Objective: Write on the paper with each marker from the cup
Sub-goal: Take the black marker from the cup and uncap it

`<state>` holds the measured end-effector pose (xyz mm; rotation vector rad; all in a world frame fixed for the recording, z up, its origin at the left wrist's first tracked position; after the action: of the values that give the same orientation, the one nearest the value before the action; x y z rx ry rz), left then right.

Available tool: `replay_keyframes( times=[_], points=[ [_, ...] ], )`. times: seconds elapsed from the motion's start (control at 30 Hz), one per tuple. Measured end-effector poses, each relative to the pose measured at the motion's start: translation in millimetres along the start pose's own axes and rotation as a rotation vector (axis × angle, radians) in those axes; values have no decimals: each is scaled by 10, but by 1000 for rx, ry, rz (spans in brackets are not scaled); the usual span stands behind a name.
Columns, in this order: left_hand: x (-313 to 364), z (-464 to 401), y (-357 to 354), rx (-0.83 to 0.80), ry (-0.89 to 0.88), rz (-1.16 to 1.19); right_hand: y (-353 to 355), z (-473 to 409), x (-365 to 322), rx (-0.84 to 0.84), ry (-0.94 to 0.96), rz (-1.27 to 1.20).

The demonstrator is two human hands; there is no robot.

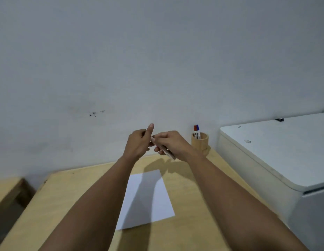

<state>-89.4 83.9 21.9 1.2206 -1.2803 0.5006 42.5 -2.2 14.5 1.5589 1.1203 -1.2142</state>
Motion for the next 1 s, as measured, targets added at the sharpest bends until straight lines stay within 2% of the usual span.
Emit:
replay_keyframes(
  times=[0.13,0.2,0.33,0.47,0.6,0.7,0.77,0.87,1.0],
  points=[
    [-340,220,643,16,40,-56,-655,-3,43,-177,-33,99],
    [-503,275,922,39,91,-93,-936,-37,64,-194,69,211],
    [-762,281,1295,87,153,-156,-1397,-108,175,-125,320,340],
    [-1051,200,1408,113,234,-194,-1597,-229,427,-87,534,581],
    [-1358,91,1296,128,298,-200,-1630,-350,743,-85,574,711],
    [-1589,-30,1494,252,365,-119,-1414,-370,968,-38,513,724],
    [-1756,-103,1711,287,282,-411,-1225,-375,1087,44,341,571],
    [-1894,-117,1703,179,198,-863,-1081,-482,1137,197,85,104],
    [-1971,-67,1372,46,155,-1103,-1116,-578,1014,198,-176,-541]
  ],
)
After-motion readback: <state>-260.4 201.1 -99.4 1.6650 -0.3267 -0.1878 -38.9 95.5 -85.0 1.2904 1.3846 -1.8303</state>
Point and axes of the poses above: each hand's wrist, its own z-axis away from the middle knuckle, its own y-axis out of the back of the hand, x = y × z, the point moved 3 cm from there along -z, towards the middle knuckle, and after that the axes turned 7 degrees about y, right-handed, at the moved point
